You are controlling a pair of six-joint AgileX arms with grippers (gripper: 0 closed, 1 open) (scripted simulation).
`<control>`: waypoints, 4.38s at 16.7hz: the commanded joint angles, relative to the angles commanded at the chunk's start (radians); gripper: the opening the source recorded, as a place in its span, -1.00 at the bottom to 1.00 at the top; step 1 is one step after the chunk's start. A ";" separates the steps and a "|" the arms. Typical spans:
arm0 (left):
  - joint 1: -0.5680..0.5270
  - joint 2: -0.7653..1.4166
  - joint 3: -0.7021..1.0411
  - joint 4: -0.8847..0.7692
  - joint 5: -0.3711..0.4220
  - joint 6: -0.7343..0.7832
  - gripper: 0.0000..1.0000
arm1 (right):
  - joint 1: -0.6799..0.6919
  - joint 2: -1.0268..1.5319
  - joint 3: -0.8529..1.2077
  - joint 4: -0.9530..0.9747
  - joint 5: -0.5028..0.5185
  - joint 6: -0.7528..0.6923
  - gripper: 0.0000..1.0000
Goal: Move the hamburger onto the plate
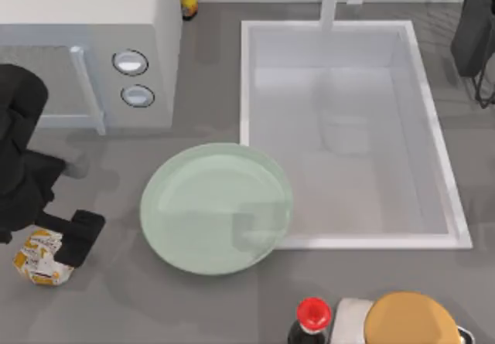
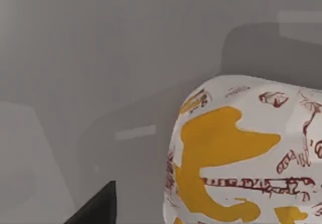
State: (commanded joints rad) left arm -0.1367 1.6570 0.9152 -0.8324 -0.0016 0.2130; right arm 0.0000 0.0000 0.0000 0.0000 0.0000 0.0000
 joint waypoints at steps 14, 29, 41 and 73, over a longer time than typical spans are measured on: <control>0.001 0.115 -0.111 0.233 0.000 0.002 0.40 | 0.000 0.000 0.000 0.000 0.000 0.000 1.00; 0.001 0.115 -0.111 0.233 0.000 0.002 -1.00 | 0.000 0.000 0.000 0.000 0.000 0.000 1.00; 0.000 -0.059 0.105 -0.162 0.011 -0.002 -1.00 | 0.000 0.000 0.000 0.000 0.000 0.000 1.00; -0.423 0.524 0.926 -0.572 -0.069 -1.898 -1.00 | 0.000 0.000 0.000 0.000 0.000 0.000 1.00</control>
State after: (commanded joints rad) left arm -0.5595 2.1810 1.8412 -1.4047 -0.0703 -1.6850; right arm 0.0000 0.0000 0.0000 0.0000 0.0000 0.0000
